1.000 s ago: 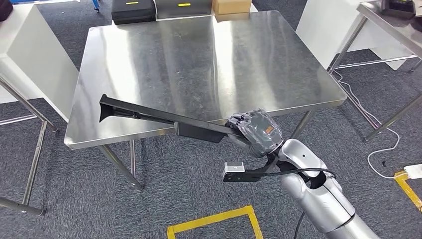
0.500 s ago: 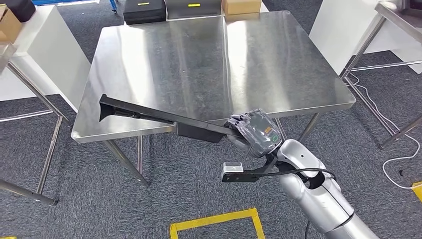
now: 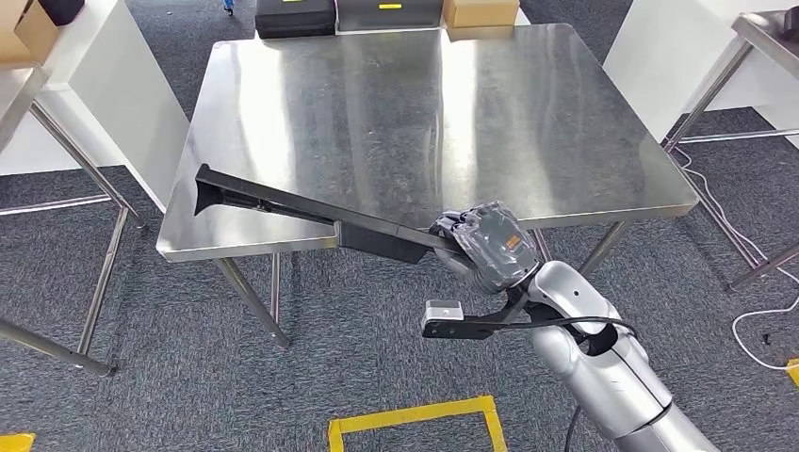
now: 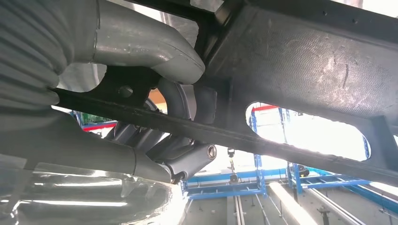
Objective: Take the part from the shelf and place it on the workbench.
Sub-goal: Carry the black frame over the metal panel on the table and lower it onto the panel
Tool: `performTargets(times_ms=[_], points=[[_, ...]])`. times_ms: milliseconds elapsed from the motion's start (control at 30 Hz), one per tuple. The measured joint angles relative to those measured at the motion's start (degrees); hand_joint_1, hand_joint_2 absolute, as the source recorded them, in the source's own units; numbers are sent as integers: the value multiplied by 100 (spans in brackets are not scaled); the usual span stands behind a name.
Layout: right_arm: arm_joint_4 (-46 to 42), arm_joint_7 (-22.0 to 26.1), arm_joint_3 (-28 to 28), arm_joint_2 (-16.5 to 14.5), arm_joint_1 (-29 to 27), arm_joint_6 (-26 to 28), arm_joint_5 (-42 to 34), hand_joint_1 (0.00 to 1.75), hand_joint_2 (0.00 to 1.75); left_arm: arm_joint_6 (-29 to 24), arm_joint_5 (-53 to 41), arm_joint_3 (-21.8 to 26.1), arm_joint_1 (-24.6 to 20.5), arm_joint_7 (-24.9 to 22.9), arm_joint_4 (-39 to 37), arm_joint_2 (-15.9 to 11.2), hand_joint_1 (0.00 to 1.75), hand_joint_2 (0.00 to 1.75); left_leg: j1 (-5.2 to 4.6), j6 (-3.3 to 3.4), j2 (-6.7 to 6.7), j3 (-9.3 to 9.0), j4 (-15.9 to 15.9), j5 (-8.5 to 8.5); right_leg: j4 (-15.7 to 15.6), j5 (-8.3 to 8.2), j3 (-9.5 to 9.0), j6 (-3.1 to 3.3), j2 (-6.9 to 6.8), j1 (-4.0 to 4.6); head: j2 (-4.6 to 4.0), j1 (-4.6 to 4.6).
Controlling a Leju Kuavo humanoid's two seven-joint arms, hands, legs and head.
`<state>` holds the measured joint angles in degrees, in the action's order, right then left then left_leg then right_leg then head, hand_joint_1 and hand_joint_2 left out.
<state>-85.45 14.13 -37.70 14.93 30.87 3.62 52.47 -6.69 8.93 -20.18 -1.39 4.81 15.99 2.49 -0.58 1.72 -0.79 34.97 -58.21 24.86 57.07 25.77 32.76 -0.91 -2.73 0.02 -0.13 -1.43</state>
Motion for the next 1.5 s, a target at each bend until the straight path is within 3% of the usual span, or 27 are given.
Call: performTargets(times_ms=[567, 700, 767, 867, 900, 933, 967, 1033, 1067, 1133, 1200, 1267, 1300, 1400, 1433, 1467, 1500], points=[[33, -19, 21, -6, -6, 92, 56, 175, 175, -295, 122, -227, 1, 183, 126, -11, 0, 175, 19, 18, -1, 3, -8, 0, -9, -7, 4, -10, -2, -11, 0, -2], [40, -20, 28, -45, -2, 94, 60, 175, 175, -299, 137, -232, 3, 174, 149, -12, 0, 175, 47, 121, 12, -10, 44, -8, -46, -19, -19, -81, -21, -69, 0, -5], [41, -21, 44, -54, 0, 98, 62, 175, 175, -305, 137, -235, 2, 167, 169, 1, 0, 175, 93, 170, 27, -113, 201, -73, 145, 98, 65, -75, 58, -53, 0, 3], [53, -21, 60, -43, -16, 110, 58, 175, 175, -322, 137, -252, -17, 157, 196, 13, 0, 175, 122, 206, 67, -176, 280, -119, 1186, 522, 574, -37, 221, -91, 0, 20], [62, -21, 60, -37, -34, 113, 59, 175, 175, -328, 137, -266, -19, 153, 204, 17, 0, 175, 127, 198, 92, -176, 277, -115, 1476, 601, 727, -59, 237, -112, 0, 23], [69, -23, 60, -31, -52, 114, 59, 175, 175, -336, 136, -284, -18, 149, 214, 21, 0, 175, 137, 180, 121, -176, 268, -108, 1568, 590, 791, -106, 242, -142, 0, 22], [75, -27, 61, -24, -64, 115, 60, 175, 175, -343, 136, -301, -17, 144, 223, 24, 0, 175, 155, 151, 149, -175, 249, -94, 1441, 494, 746, -174, 243, -175, 0, 21], [80, -39, 63, -14, -67, 120, 63, 175, 175, -350, 134, -323, -17, 137, 234, 22, 0, 175, 201, 45, 189, -165, 160, -33, 715, 177, 412, -333, 243, -257, 0, 27], [81, -44, 62, -13, -64, 123, 66, 175, 175, -351, 132, -330, -21, 132, 238, 15, 0, 175, 210, -22, 204, -142, 92, 15, 393, 69, 244, -367, 260, -275, 0, 38], [85, -53, 65, -14, -71, 138, 69, 175, 175, -355, 129, -357, -26, 121, 247, 1, 0, 175, 207, -126, 222, -102, 5, 78, 123, 15, 99, -307, 293, -277, 0, 39], [87, -60, 67, -10, -92, 149, 75, 175, 175, -357, 128, -385, -24, 106, 260, -3, 0, 175, 230, -172, 232, -94, 2, 87, 155, 25, 108, -182, 309, -252, 0, 28], [89, -67, 66, -7, -100, 151, 81, 175, 175, -358, 128, -402, -23, 94, 270, -3, 0, 175, 257, -204, 188, -37, -145, 187, 157, 30, 95, -112, 310, -245, 0, 24], [88, -69, 67, -8, -97, 152, 83, 175, 175, -358, 128, -409, -28, 91, 276, -3, 0, 175, 262, -215, 155, 76, -384, 320, 154, 34, 86, -79, 309, -239, 0, 20], [89, -69, 65, -9, -106, 154, 85, 175, 175, -363, 133, -420, -35, 86, 285, -5, 0, 175, 247, -201, 102, 688, -1501, 770, 154, 63, 73, -10, 302, -173, 0, 17], [89, -69, 63, -10, -114, 154, 85, 175, 175, -364, 135, -422, -33, 82, 285, -6, 0, 175, 238, -175, 100, 819, -1680, 769, 154, 74, 64, 6, 301, -148, 0, 17], [88, -69, 63, -11, -120, 154, 86, 175, 175, -364, 137, -424, -31, 79, 286, -6, 0, 175, 223, -136, 100, 835, -1633, 653, 155, 86, 46, 22, 300, -125, 0, 17], [89, -69, 63, -13, -120, 154, 86, 175, 175, -365, 137, -426, -31, 76, 289, -6, 0, 175, 199, -82, 100, 741, -1378, 451, 154, 100, 20, 41, 300, -103, 0, 17]])
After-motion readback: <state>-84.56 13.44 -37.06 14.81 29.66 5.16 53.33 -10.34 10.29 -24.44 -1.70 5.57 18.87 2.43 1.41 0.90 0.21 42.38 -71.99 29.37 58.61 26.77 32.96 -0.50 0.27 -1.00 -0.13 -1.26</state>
